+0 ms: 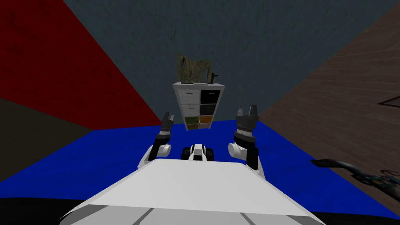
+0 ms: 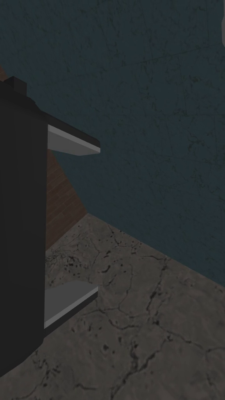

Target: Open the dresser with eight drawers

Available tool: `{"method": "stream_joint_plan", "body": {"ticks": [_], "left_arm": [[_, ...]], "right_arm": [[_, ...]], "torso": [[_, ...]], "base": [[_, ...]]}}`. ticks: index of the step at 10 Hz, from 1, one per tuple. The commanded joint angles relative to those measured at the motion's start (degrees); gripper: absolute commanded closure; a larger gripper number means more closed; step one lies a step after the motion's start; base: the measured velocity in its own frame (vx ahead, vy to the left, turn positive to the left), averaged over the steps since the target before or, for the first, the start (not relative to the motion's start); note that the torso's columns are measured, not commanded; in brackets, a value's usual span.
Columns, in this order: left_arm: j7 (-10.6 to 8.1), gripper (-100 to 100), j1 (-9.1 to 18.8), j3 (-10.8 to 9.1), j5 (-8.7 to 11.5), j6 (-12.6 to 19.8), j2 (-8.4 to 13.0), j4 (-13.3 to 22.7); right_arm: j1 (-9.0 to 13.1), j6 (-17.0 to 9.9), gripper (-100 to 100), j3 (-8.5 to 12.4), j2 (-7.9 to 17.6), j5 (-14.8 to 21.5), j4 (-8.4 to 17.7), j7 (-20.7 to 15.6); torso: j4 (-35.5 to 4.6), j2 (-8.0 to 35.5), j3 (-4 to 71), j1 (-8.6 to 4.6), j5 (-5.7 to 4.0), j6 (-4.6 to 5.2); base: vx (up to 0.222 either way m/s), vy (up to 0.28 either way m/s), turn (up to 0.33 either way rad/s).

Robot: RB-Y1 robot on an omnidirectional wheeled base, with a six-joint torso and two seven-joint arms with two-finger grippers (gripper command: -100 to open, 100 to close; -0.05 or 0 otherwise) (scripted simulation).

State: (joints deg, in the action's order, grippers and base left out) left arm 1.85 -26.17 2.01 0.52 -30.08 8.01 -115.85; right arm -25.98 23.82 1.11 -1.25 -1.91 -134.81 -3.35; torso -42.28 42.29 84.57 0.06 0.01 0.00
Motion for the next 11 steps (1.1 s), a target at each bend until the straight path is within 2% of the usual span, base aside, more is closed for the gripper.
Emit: {"method": "stream_joint_plan", "body": {"ticks": [1, 11], "left_arm": [[-0.10, -100, 0.5, -0.40, 0.1, -1.2, 0.3, 3.5], [0.13, -100, 2.1, -1.28, 0.0, -5.8, 1.2, 17.6]], "right_arm": [[0.0, 0.0, 0, 0.0, 0.0, 0.0, 0.0, 0.0], [0.0, 0.0, 0, 0.0, 0.0, 0.0, 0.0, 0.0]], "torso": [[0.0, 0.0, 0.0, 0.08, 0.02, 0.00], [0.0, 0.1, -0.1, -0.10, -0.02, 0.01]], "base": [[0.125, -0.039, -0.006], [0.151, -0.054, -0.005]]}}
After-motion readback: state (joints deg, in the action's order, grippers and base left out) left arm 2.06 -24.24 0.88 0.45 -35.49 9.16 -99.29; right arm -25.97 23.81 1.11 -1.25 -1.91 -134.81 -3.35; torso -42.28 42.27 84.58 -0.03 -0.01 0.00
